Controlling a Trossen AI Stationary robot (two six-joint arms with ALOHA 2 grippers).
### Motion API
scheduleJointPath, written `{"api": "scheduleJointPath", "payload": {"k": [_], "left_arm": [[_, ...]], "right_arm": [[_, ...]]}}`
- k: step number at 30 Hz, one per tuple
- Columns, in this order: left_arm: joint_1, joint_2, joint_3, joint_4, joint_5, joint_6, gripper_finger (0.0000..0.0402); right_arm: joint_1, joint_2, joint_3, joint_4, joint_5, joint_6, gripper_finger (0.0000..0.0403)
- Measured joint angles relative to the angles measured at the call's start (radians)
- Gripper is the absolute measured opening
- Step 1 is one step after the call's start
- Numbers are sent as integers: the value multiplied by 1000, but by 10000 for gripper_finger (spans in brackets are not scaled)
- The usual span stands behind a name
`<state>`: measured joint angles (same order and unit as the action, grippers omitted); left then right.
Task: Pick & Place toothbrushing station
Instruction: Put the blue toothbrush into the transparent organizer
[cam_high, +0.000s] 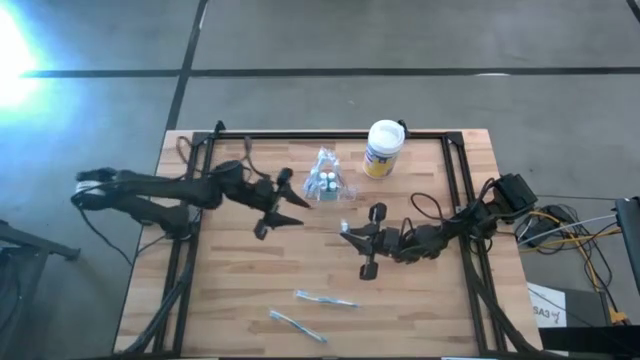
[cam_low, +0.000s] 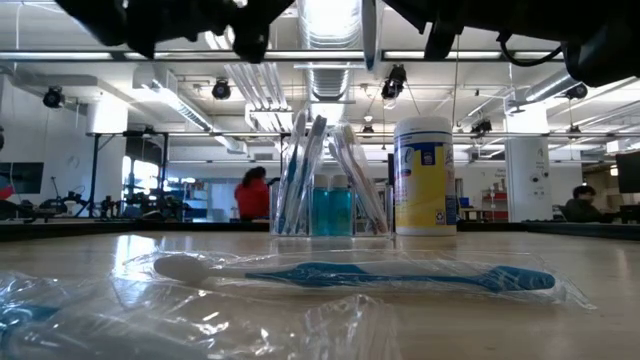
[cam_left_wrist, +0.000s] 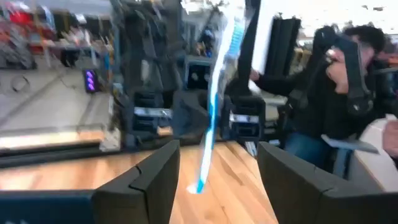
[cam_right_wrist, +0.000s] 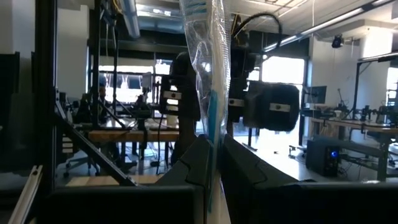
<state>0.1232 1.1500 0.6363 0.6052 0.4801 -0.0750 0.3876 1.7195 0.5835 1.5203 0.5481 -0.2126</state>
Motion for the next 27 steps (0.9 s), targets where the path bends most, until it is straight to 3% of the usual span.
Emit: {"api": "scheduleJointPath", "payload": {"k": [12, 27], "left_arm": [[-69, 256, 228, 5, 153, -51, 218], [-96, 392, 346, 4, 89, -27, 218]], "right_arm": [[0, 1, -1, -21, 1, 8, 20], [-1, 1, -3, -21, 12, 11, 20]]}}
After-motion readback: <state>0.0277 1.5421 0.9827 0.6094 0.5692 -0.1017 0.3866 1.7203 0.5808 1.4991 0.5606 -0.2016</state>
